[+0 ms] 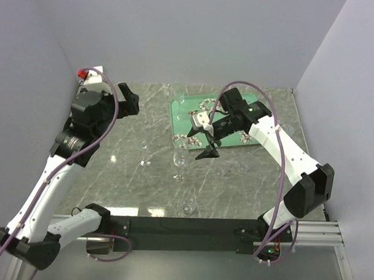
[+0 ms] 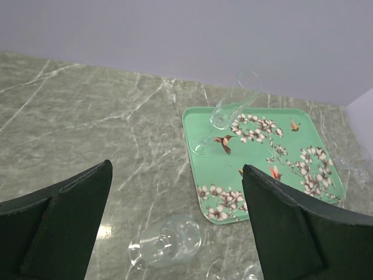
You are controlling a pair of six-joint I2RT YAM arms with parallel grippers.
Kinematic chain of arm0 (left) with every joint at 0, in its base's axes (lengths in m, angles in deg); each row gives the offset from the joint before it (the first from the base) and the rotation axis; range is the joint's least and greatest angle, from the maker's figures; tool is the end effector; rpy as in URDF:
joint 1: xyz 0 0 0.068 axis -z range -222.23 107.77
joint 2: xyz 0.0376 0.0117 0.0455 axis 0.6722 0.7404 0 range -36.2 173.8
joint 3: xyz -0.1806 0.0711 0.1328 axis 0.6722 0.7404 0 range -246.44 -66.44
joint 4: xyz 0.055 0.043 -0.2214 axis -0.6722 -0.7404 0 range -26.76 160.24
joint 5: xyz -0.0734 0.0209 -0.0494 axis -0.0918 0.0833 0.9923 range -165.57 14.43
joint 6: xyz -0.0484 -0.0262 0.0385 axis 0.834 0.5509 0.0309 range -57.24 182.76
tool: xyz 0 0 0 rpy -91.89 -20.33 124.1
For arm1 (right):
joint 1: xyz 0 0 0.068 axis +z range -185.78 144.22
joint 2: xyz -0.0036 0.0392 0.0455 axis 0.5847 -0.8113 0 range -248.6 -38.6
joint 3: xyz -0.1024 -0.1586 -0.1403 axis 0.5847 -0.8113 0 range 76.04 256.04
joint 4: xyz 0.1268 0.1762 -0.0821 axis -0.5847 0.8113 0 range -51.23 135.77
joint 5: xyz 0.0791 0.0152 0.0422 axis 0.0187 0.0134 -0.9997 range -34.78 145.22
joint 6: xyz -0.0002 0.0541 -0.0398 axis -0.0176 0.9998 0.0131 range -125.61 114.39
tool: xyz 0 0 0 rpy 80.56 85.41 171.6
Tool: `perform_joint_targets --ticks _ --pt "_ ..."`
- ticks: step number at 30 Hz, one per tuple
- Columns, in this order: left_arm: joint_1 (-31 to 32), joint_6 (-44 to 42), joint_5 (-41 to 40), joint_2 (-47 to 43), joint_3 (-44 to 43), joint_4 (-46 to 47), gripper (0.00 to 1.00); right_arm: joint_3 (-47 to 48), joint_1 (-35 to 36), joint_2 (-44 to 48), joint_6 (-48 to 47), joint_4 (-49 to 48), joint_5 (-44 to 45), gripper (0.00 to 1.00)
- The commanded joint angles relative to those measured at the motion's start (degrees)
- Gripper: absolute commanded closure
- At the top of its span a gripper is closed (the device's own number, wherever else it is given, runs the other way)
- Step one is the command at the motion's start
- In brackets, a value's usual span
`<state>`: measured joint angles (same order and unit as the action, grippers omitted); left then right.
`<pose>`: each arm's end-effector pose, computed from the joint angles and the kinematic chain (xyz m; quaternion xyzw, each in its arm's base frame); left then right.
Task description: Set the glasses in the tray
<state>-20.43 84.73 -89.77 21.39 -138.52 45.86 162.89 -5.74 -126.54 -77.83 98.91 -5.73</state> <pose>0.2047 -0.0676 0.3933 -0.0806 0.7595 -0.1503 0.6278 0.2142 0.1780 0.3065 -0.7290 0.4258 0.3814 0.3764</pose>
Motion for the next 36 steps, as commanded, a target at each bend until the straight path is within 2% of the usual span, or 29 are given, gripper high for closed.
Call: perform_joint_targets --ticks 1,13,20,30,36 --pt "-0.3 0.8 -3.0 -4.1 2.4 3.1 0.01 0.1 2.2 -1.1 5.3 -6.2 2.1 0.09" --pt "-0.4 1.5 -4.5 -9.2 5.7 2.3 0.01 1.0 8.0 -5.0 11.8 -11.6 4.8 0.1" --pt "-0.4 1.8 -4.9 -9.9 6.9 2.6 0.01 0.0 9.2 -5.6 14.6 -14.4 5.7 0.16" --pt "-0.4 1.5 -5.2 -10.3 7.0 2.7 0.01 0.6 9.2 -5.6 14.3 -13.6 7.7 0.53" --pt "-0.4 1.0 -4.4 -10.5 7.2 3.5 0.01 4.4 8.9 -4.9 20.9 -17.2 7.4 0.65"
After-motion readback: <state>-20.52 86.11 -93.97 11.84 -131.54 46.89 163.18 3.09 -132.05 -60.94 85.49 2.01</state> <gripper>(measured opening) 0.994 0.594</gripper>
